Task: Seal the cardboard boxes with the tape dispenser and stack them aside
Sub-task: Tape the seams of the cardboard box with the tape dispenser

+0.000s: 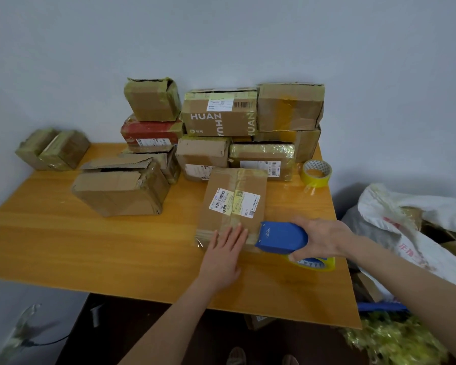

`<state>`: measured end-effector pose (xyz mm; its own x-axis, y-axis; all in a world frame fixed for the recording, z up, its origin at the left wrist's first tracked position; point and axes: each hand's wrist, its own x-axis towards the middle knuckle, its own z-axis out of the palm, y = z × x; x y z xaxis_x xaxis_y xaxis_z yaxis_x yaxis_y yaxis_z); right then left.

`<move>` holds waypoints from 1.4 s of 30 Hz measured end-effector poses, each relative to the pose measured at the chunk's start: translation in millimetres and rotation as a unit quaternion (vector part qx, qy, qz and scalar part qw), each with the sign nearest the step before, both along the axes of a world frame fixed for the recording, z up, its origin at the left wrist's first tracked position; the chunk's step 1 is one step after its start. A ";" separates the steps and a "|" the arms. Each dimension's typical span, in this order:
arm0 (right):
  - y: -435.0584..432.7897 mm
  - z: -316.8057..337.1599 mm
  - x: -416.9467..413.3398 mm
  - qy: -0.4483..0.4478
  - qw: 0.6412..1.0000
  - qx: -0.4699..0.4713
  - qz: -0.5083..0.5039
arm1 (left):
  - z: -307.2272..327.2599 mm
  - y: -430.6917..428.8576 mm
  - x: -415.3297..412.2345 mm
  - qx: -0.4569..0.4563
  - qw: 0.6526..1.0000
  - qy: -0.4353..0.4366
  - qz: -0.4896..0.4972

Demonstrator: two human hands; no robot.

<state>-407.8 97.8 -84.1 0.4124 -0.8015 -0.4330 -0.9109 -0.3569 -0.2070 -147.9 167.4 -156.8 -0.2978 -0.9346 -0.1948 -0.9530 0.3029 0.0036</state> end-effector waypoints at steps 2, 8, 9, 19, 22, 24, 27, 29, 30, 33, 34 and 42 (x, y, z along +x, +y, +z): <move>1.9 -2.0 -0.2 -0.010 1.000 -0.006 -0.007 | -1.2 -2.2 0.5 0.009 1.000 -0.009 0.003; 1.8 -1.0 -20.6 -0.075 0.996 0.031 -0.040 | -5.0 -4.9 1.8 0.006 1.000 -0.015 0.007; 2.4 -1.0 -24.2 -0.081 0.995 0.035 -0.040 | -5.4 -5.0 2.8 0.007 1.000 -0.013 0.006; 5.4 -6.2 -27.3 0.007 1.000 0.017 -0.011 | 1.6 -7.6 -11.4 -0.023 0.995 0.057 0.080; 4.4 -9.9 -22.0 0.025 1.000 0.012 0.001 | 4.7 -16.5 -26.4 -0.030 0.997 0.057 0.051; 3.6 -11.8 -20.8 0.024 1.000 0.013 -0.003 | 2.9 -19.9 -30.8 -0.011 0.998 0.063 0.023; 6.5 -14.8 -23.1 0.010 0.999 0.028 -0.017 | -3.6 -20.5 -28.0 -0.013 0.998 0.054 0.015; 8.4 -14.9 -28.9 -0.007 0.998 0.044 -0.033 | -5.2 -20.3 -25.4 -0.015 0.998 0.053 0.013; 9.5 -14.2 -33.1 -0.015 0.998 0.051 -0.041 | -5.5 -20.4 -25.1 -0.015 0.998 0.055 0.011; 9.4 -9.8 -46.1 -0.048 0.995 0.067 -0.062 | -5.8 -21.6 -24.1 -0.016 0.998 0.058 0.004; 8.4 -8.1 -49.1 -0.054 0.994 0.071 -0.065 | -5.7 -21.9 -23.3 -0.016 0.998 0.060 0.003; -2.5 -7.3 -56.0 -0.115 0.983 0.127 -0.067 | 0.0 -23.8 -16.4 0.004 0.997 0.074 0.007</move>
